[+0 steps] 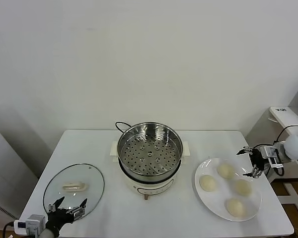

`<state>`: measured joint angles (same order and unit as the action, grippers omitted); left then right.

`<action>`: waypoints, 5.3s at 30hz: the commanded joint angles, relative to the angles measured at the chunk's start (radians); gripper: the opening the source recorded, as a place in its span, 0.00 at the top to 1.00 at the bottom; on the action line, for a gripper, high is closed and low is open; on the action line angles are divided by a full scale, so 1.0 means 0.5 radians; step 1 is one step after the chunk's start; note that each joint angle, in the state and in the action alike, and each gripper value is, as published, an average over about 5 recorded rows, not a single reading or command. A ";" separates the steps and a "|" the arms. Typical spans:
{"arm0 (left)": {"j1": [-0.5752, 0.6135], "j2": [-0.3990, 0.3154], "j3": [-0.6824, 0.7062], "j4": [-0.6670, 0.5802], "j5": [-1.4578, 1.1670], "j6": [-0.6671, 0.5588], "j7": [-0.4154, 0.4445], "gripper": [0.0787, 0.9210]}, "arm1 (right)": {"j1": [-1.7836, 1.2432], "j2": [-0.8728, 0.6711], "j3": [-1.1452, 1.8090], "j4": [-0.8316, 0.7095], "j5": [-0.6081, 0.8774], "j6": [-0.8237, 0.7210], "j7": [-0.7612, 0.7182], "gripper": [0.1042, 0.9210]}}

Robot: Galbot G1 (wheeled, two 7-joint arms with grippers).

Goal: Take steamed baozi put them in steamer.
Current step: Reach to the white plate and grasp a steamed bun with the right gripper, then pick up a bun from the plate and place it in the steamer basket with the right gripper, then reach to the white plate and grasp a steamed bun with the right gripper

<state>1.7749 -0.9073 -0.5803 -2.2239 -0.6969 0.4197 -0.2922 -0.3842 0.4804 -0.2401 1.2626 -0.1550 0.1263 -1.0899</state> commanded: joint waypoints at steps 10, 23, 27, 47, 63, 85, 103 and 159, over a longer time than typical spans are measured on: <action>-0.002 -0.007 0.015 -0.027 0.004 0.012 -0.009 0.12 | 0.281 0.350 -0.358 -0.387 -0.129 0.046 -0.004 0.12; 0.014 -0.014 0.011 -0.058 0.000 0.013 -0.015 0.12 | 0.300 0.462 -0.374 -0.513 -0.245 0.039 -0.041 0.17; 0.016 -0.017 0.011 -0.065 -0.001 0.017 -0.018 0.12 | 0.298 0.472 -0.370 -0.518 -0.243 0.030 -0.059 0.24; 0.018 -0.025 -0.001 -0.103 -0.009 0.028 -0.030 0.12 | 0.659 0.187 -0.625 -0.145 0.098 -0.028 -0.137 0.63; 0.020 -0.018 0.005 -0.121 -0.009 0.042 -0.045 0.12 | 1.979 0.776 -1.414 -0.158 0.606 0.648 -0.217 0.62; 0.023 -0.033 0.001 -0.112 -0.002 0.036 -0.054 0.12 | 1.697 1.441 -1.232 -0.271 -0.298 1.493 -0.286 0.62; 0.035 -0.041 -0.009 -0.107 -0.002 0.034 -0.059 0.12 | 1.174 1.632 -0.894 -0.367 -1.049 1.493 -0.214 0.62; 0.018 -0.062 -0.013 -0.155 -0.034 0.022 -0.078 0.12 | 2.673 0.195 -2.855 0.244 1.326 -0.096 -0.306 0.12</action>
<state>1.7826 -0.9388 -0.5856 -2.2979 -0.7098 0.4322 -0.3309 0.7667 0.8210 -1.3509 1.2476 0.2577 0.5716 -1.2514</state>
